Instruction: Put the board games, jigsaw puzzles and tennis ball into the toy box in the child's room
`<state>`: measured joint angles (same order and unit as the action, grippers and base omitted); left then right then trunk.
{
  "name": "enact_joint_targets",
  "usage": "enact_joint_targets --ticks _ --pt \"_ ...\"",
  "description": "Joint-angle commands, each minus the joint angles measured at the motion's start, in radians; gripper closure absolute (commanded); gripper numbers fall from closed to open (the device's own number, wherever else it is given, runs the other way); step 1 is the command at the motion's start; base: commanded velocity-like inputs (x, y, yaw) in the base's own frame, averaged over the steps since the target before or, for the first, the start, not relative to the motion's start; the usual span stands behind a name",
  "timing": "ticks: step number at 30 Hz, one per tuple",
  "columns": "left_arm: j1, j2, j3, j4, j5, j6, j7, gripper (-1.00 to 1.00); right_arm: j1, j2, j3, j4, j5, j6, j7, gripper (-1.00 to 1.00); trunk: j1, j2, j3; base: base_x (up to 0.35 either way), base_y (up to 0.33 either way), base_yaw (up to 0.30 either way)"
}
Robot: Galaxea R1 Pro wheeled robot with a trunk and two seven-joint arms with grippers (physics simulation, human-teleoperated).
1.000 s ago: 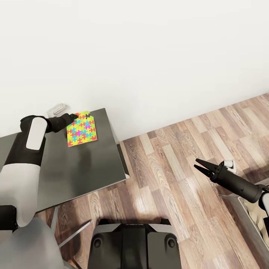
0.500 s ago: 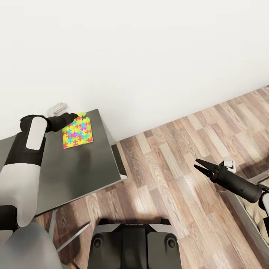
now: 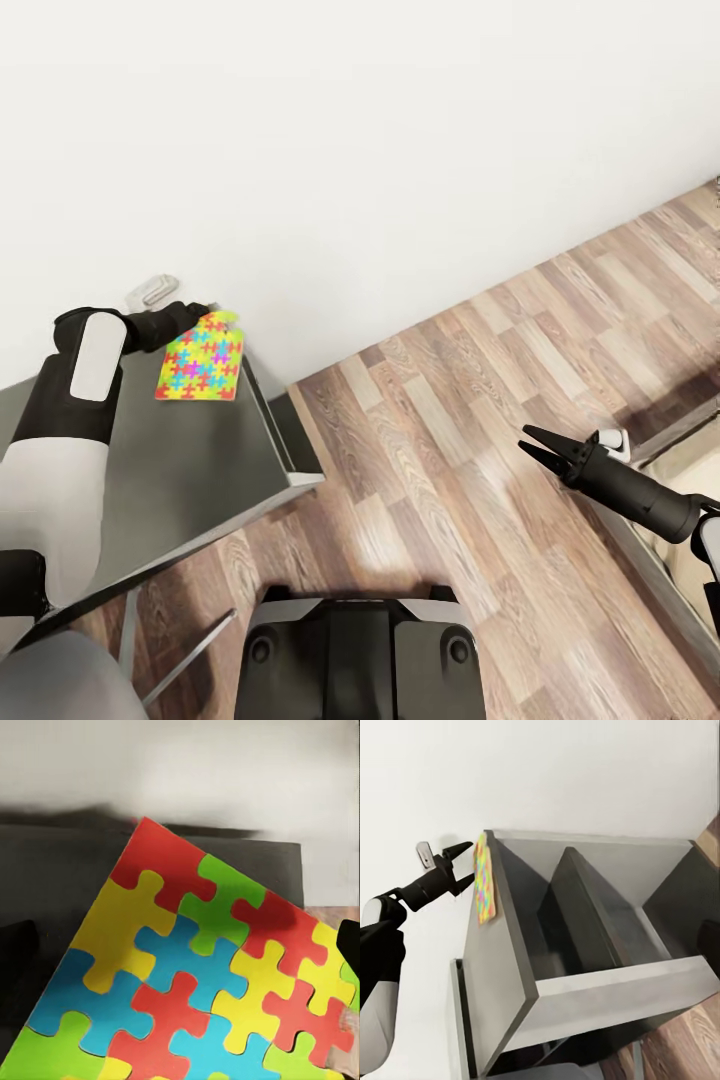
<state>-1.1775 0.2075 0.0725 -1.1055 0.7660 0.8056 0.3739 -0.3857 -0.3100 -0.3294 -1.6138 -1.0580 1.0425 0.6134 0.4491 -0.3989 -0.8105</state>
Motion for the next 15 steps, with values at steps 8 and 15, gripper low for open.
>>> enact_joint_targets --ticks 8,15 --pt "0.003 0.0 0.0 0.044 0.042 -0.003 0.007 -1.0 -0.001 0.001 -0.001 0.0 0.006 0.005 0.006 -1.0 0.001 -0.001 -0.001 0.0 0.0 -0.093" --pt "0.004 0.0 0.0 0.044 0.042 -0.003 0.007 -1.0 -0.001 0.002 0.0 0.0 0.006 0.005 0.006 -1.0 0.001 -0.001 -0.001 0.0 0.0 -0.029"
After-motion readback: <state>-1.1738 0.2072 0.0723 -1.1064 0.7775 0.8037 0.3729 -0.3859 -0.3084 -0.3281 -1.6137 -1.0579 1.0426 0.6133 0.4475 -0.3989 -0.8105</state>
